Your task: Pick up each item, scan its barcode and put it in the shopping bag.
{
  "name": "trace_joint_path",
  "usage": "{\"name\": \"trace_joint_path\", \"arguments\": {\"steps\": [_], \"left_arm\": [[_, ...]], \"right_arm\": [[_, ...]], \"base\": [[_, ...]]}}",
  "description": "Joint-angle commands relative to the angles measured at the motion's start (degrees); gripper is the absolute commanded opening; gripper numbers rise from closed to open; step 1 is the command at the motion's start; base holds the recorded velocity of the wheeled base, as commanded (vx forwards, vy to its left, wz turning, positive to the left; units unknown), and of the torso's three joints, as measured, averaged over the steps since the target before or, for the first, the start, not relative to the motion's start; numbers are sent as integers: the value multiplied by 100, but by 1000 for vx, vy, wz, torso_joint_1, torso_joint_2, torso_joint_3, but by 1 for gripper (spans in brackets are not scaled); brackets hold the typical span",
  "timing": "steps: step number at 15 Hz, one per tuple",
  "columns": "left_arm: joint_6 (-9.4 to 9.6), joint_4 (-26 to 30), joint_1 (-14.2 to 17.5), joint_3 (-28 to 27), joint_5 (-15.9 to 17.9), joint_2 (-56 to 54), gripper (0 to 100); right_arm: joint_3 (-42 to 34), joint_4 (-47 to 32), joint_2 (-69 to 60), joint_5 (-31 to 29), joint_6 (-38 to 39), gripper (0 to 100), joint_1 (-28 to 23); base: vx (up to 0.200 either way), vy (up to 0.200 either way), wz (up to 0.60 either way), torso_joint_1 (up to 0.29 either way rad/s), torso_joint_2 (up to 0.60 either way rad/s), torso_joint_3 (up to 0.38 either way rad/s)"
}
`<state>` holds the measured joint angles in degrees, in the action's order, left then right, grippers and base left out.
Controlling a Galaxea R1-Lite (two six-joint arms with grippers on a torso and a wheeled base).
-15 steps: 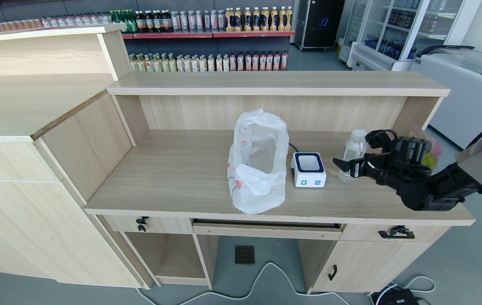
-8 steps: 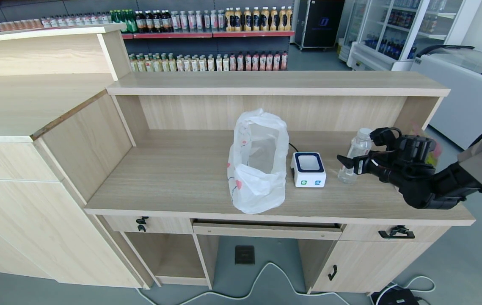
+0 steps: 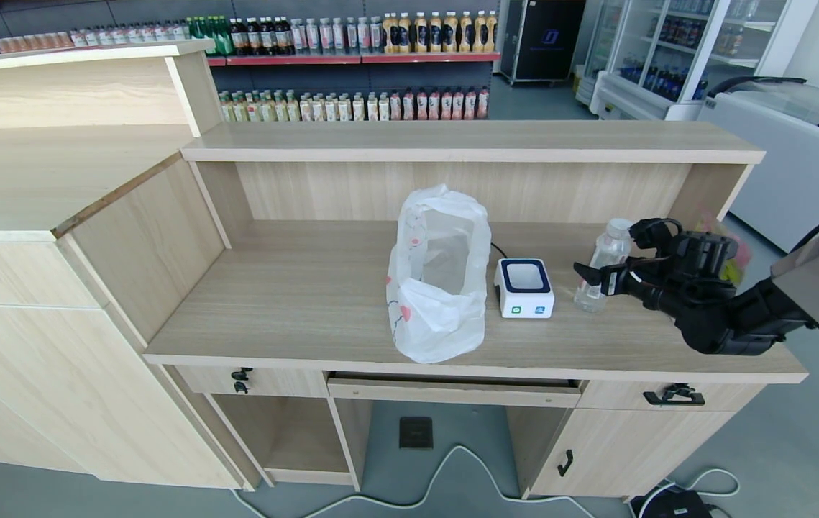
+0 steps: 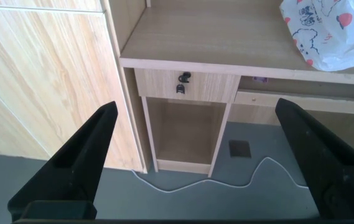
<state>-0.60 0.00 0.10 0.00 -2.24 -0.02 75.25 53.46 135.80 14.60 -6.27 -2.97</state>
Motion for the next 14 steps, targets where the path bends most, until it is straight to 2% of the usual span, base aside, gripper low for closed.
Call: {"name": "trace_joint_path", "arguments": {"steps": [1, 5, 6, 14], "left_arm": [[-2, 0, -1, 0, -4, 2, 100], [-2, 0, -1, 0, -4, 2, 100], [-2, 0, -1, 0, -4, 2, 100], [-2, 0, -1, 0, -4, 2, 100]], "right_arm": [[200, -28, 122, 7, 64, 100, 34], [376, -28, 262, 86, 73, 100, 104], [367, -28, 271, 86, 73, 0, 104], [148, -46, 43, 34, 3, 0, -19]], "base": [[0, 0, 0, 0, 0, 0], [0, 0, 0, 0, 0, 0], [0, 0, 0, 0, 0, 0], [0, 0, 0, 0, 0, 0]]}}
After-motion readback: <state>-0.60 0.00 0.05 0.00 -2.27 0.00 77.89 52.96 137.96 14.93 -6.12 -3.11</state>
